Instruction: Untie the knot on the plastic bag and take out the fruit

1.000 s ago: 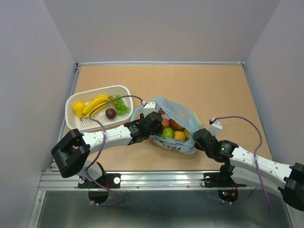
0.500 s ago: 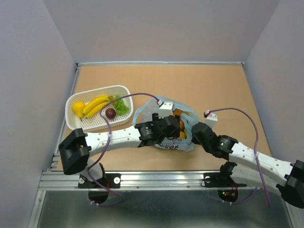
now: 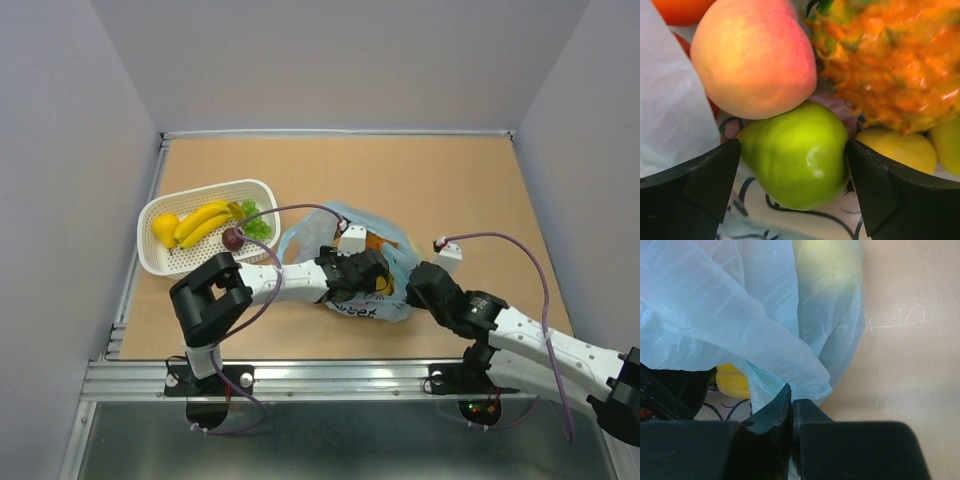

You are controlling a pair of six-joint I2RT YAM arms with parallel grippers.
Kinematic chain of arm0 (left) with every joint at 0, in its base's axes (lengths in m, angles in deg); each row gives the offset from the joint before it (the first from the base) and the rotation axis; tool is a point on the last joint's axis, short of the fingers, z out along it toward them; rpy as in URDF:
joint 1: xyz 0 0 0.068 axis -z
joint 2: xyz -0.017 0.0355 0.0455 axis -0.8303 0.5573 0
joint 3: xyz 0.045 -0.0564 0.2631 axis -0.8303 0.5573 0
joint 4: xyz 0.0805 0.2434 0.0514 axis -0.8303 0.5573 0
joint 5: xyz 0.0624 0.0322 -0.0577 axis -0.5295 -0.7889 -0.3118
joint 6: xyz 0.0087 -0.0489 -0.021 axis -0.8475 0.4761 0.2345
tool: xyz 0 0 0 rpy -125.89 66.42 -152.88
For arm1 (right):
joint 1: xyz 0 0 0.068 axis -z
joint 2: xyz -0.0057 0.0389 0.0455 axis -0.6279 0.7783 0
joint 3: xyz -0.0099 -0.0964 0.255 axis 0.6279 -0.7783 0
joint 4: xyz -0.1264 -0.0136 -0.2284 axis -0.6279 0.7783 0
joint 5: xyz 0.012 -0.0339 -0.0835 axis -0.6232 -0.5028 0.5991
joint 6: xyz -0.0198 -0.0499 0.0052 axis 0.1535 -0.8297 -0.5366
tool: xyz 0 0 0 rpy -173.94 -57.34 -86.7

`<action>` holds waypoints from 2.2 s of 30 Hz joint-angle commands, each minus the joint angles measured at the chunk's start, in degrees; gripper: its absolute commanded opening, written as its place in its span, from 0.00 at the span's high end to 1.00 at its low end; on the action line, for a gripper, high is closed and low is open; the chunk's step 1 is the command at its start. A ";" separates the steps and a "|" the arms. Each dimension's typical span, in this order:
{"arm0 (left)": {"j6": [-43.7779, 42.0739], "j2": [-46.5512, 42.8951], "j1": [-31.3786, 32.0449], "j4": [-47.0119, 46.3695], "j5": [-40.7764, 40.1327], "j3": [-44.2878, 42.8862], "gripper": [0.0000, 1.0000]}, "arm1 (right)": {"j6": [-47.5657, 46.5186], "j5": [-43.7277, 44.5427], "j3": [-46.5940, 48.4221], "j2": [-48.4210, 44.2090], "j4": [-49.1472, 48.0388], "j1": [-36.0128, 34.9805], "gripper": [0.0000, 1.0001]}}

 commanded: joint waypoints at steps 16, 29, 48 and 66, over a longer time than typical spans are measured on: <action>-5.48 -10.44 -0.15 -1.38 4.32 -1.07 0.95 | -0.34 1.78 -0.79 -1.06 -1.56 0.25 0.94; -10.67 -24.26 -2.26 4.69 5.73 -5.81 1.00 | -0.52 3.02 -0.17 -1.06 -1.56 0.34 0.94; -17.09 -38.33 -38.69 9.26 9.26 -9.00 1.00 | -1.48 2.76 -0.35 -2.46 -1.65 0.34 0.94; -20.61 -32.00 -56.75 6.27 5.91 9.83 0.04 | -2.89 3.28 -0.52 -3.43 -1.56 0.25 0.93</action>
